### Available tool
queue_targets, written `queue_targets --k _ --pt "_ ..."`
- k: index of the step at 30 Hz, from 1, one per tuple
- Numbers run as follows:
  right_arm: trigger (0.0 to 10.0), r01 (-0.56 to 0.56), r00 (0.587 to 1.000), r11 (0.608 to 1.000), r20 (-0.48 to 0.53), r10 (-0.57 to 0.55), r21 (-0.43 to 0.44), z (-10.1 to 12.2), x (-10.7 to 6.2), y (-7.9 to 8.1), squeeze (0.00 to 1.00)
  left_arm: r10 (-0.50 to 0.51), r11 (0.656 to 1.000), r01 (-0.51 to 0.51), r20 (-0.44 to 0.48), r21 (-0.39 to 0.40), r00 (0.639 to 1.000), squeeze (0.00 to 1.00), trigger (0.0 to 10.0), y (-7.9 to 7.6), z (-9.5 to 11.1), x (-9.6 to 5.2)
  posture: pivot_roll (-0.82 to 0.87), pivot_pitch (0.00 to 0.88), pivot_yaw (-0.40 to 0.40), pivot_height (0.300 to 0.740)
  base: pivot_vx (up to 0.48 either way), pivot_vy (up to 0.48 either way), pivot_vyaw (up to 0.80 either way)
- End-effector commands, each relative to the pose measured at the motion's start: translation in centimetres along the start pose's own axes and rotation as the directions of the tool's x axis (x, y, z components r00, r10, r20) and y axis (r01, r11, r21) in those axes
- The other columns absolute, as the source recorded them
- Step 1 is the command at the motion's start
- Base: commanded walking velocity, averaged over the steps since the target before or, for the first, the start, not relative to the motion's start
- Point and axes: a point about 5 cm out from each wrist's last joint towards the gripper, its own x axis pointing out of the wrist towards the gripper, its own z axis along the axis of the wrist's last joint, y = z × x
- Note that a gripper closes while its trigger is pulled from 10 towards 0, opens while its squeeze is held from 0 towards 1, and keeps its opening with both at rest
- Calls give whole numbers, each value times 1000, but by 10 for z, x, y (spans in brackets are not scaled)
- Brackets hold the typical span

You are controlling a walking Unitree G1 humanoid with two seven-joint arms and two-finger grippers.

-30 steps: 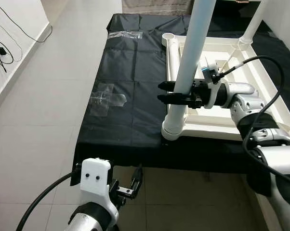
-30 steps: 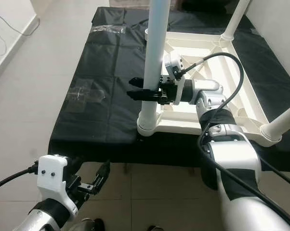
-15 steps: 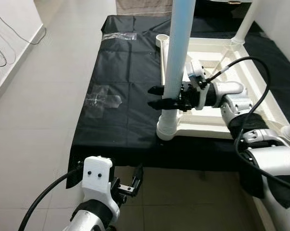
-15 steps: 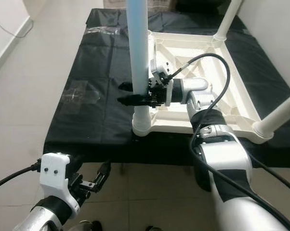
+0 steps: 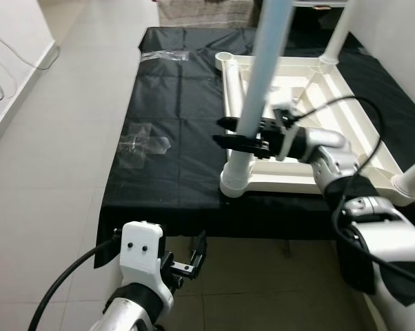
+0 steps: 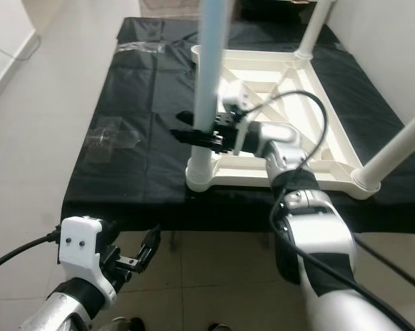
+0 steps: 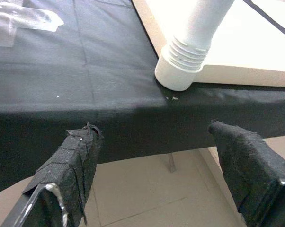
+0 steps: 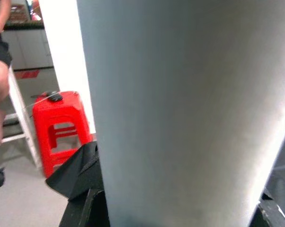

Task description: Building children table

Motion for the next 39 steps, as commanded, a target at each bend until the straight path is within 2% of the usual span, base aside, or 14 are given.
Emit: queue_targets --k 1,9,11,12,15,16,17,18,19,21,22,23,29,39 --pt "10000 55 995 990 -91 -43 131 -41 -14 10 0 2 1000 -2 -8 -5 1000 0 10000 0 -3 0 168 236 -43 740 0 0 0" --pt "10000 306 944 947 -158 -289 98 -50 -13 1 0 1 1000 -1 -5 -1 1000 0 10000 1 -3 1 170 231 -46 740 0 0 0" --pt "10000 590 786 806 -263 -559 49 -64 -16 -7 0 0 1000 0 4 2 1000 0 10000 3 -2 5 162 217 -38 740 0 0 0" --pt "10000 590 786 806 -263 -559 49 -64 -16 -7 0 0 1000 0 4 2 1000 0 10000 3 -2 5 162 217 -38 740 0 0 0" --pt "10000 891 422 454 -343 -839 -15 -80 -29 -12 0 -6 1000 6 14 12 1000 0 10000 5 -1 9 162 194 -34 740 0 0 0" --pt "10000 891 422 454 -343 -839 -15 -80 -29 -12 0 -6 1000 6 14 12 1000 0 10000 5 -1 9 162 194 -34 740 0 0 0" --pt "10000 952 291 306 -367 -884 17 -84 -35 -12 0 -6 1000 5 17 14 1000 0 10000 6 -1 10 162 179 -34 740 0 0 0" --pt "10000 952 291 306 -367 -884 17 -84 -35 -12 0 -6 1000 5 17 14 1000 0 10000 6 -1 10 162 179 -34 740 0 0 0" --pt "10000 998 52 38 -340 -939 48 -84 -41 -7 0 -7 1000 6 23 19 1000 0 10000 7 -1 13 161 154 -34 740 0 0 0" --pt "10000 998 52 38 -340 -939 48 -84 -41 -7 0 -7 1000 6 23 19 1000 0 10000 7 -1 13 161 154 -34 740 0 0 0" --pt "10000 997 -33 -54 -326 -945 56 -82 -43 -3 0 -7 1000 6 26 20 1000 0 10000 8 -1 15 161 151 -34 740 0 0 0" --pt "10000 997 -33 -54 -326 -945 56 -82 -43 -3 0 -7 1000 6 26 20 1000 0 10000 8 -1 15 161 151 -34 740 0 0 0" --pt "10000 927 -356 -374 -287 -889 10 -68 -4 40 0 -10 999 8 33 37 999 0 10000 12 -3 20 159 118 -28 740 0 0 0" --pt "10000 899 -403 -437 -345 -848 23 -62 32 59 0 -12 999 10 31 44 999 0 10000 14 -5 22 170 102 -28 740 0 0 0"
